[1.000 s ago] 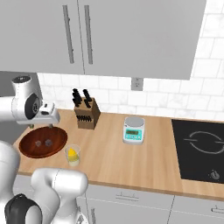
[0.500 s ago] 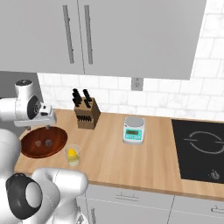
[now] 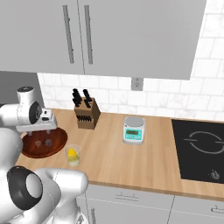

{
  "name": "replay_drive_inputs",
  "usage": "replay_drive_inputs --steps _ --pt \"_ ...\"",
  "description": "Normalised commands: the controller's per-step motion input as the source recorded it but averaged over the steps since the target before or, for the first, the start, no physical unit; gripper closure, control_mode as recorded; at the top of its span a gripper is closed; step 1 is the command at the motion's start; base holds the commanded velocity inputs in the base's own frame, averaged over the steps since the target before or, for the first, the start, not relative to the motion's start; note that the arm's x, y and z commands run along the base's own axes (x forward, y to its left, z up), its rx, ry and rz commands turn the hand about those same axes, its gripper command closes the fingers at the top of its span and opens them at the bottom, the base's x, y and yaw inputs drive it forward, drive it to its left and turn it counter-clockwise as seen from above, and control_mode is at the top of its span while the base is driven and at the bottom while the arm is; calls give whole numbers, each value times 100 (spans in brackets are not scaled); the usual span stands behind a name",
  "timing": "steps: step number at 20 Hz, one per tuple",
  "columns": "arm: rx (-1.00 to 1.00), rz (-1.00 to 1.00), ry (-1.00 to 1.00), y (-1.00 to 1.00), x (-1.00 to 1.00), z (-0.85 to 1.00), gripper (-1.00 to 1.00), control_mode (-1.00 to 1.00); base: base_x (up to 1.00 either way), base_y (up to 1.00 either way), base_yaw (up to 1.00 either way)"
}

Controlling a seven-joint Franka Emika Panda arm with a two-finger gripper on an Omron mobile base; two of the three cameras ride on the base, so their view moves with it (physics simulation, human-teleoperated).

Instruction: Grab a lemon wedge from the fridge and one ice cube from the ice bowl, and put them in the glass of lemonade.

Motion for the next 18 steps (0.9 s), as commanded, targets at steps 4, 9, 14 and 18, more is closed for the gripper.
replay_drive_inputs --steps 4,9,14,18 --pt "-1 1 2 0 3 -17 -100 -100 0 0 0" --pt "0 0 13 0 0 -19 -100 -100 0 0 0" --pt "0 0 0 0 0 -28 -100 -100 0 0 0" --pt "0 0 0 1 0 -8 -100 -100 0 0 0"
